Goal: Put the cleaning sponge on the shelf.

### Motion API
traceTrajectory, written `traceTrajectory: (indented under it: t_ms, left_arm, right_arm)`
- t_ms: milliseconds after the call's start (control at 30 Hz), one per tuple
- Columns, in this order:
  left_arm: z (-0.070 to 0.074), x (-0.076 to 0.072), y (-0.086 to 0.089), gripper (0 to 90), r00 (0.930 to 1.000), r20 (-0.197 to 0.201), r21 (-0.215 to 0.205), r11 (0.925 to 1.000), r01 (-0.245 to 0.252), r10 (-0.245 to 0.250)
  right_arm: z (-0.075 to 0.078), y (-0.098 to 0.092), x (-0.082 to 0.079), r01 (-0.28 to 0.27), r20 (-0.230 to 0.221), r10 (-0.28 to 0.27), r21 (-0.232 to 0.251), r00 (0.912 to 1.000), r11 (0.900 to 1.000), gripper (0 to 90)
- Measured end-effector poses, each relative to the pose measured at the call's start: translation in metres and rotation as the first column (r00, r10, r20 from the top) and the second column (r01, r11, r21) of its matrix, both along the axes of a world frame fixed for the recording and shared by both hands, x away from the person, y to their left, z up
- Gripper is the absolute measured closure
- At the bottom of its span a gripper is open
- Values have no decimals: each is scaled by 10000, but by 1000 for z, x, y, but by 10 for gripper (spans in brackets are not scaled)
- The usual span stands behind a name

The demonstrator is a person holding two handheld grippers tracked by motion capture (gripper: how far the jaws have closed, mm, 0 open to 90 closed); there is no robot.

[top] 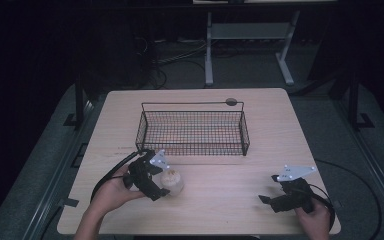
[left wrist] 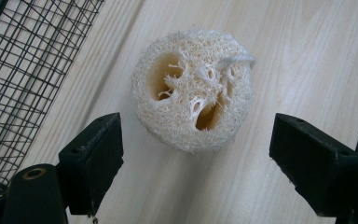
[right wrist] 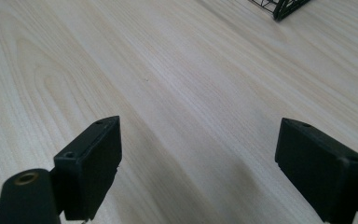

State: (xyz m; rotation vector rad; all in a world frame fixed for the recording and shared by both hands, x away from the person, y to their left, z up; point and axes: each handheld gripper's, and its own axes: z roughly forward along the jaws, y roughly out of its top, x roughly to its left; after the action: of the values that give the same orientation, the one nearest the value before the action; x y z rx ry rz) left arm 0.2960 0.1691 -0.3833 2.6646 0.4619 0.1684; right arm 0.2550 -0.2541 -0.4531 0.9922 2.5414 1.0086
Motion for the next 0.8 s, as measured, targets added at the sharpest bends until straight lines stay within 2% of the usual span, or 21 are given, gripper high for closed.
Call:
traceTrajectory:
  t_ms: [800]
  left_arm:
    - [-3, 12, -16, 165, 9992, -323, 254, 9994, 230, -222]
  right_arm:
    - [0, 2, 0, -61, 43, 61, -10, 10000, 10000, 142]
